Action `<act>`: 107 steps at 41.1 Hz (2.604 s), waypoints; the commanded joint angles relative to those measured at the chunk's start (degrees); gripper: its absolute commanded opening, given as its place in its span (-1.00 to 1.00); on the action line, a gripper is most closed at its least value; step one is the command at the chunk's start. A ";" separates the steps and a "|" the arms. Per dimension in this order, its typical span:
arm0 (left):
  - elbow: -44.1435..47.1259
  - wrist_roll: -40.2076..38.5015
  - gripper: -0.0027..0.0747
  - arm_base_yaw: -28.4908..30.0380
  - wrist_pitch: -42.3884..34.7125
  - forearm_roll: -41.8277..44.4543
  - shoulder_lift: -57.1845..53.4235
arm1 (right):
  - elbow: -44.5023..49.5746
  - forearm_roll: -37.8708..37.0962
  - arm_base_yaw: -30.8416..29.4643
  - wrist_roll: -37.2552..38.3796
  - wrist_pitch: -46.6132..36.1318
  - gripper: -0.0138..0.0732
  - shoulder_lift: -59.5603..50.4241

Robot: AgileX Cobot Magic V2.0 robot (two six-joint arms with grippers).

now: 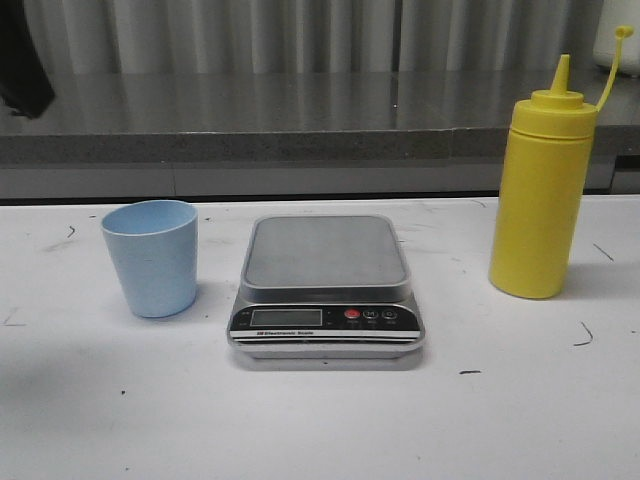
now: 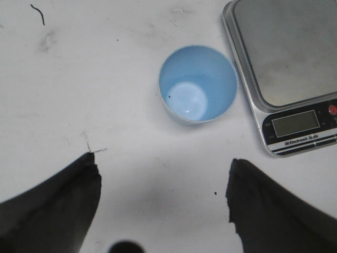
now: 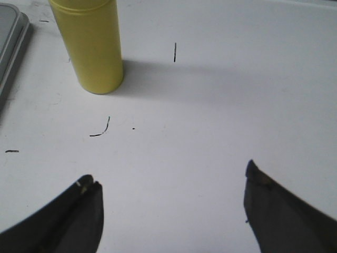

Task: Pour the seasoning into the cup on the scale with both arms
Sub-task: 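Grasp the light blue cup with the left gripper and lift it, then lower the held cup onto the scale platform and open the left gripper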

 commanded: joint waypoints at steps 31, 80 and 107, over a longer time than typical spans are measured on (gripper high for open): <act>-17.81 0.11 -0.06 -0.47 -2.42 -0.61 29.38 | -1.75 -0.76 -0.20 -0.73 -3.32 0.63 0.36; -37.48 -1.52 -0.98 -13.63 1.65 -1.58 29.55 | -1.75 -0.76 -0.20 -0.73 -3.32 0.63 0.36; -42.29 -1.89 -0.98 -13.83 5.83 -1.61 38.31 | -1.75 -0.76 -0.20 -0.73 -3.32 0.63 0.36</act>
